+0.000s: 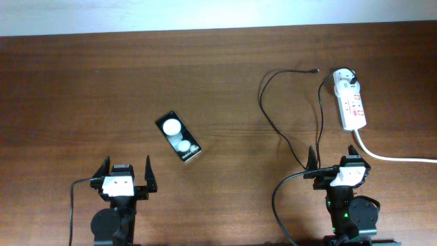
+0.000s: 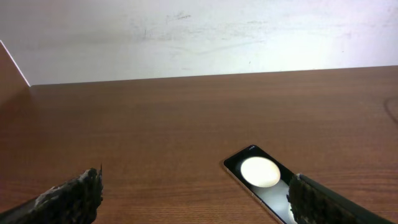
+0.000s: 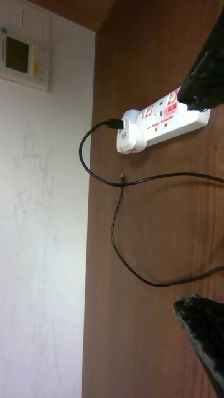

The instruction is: Plug charger to phone and switch on socket

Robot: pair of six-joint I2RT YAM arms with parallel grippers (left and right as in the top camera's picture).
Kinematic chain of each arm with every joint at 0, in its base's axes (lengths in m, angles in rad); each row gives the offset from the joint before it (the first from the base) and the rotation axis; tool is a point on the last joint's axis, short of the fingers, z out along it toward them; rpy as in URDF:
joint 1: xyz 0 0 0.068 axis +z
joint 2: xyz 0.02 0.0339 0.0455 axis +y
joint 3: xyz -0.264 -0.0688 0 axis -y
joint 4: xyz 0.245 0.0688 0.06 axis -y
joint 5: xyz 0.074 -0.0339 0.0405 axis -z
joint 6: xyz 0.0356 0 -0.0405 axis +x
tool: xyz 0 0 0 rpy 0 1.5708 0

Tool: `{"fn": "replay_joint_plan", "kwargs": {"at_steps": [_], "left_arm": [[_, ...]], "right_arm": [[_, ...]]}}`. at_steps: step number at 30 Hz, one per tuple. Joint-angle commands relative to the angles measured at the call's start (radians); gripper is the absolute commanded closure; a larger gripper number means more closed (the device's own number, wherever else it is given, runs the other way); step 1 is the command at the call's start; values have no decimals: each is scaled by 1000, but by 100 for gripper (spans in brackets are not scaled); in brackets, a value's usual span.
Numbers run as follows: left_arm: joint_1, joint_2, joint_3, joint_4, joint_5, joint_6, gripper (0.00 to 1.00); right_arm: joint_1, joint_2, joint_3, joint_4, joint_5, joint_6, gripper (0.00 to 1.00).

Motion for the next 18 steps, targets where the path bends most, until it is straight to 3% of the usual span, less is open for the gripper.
{"fn": "replay_joint_plan", "kwargs": {"at_steps": [1, 18], "left_arm": [[6, -4, -10, 5, 4, 16, 1], [7, -4, -10, 8, -23, 16, 1]], "right_arm": [[10, -5, -5, -8, -9, -3, 1], [10, -5, -5, -9, -9, -3, 1]]}}
